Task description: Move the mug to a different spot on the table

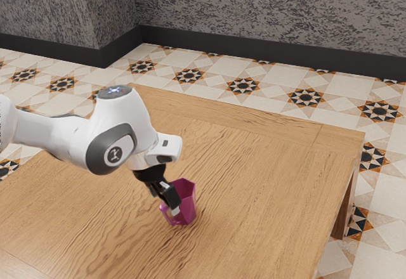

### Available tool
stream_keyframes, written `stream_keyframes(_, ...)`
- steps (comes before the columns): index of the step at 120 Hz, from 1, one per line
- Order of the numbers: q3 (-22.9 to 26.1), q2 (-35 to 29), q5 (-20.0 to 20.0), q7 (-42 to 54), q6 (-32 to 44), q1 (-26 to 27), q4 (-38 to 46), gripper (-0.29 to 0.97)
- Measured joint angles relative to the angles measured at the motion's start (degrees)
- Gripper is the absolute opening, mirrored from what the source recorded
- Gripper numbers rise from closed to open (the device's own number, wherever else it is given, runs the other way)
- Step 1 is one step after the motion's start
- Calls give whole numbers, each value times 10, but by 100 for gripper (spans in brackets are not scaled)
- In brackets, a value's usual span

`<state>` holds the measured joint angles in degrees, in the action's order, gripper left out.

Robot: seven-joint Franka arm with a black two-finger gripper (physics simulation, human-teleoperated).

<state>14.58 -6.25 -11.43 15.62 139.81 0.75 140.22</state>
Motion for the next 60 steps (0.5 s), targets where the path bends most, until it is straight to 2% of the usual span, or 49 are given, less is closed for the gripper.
stream_keyframes(20, 0, 5, -18, -13, 36, -5, 9, 68)
stream_keyframes(36, 0, 6, -20, -27, 94, -7, 55, 68)
stream_keyframes(60, 0, 18, -18, -43, 160, -6, 64, 68)
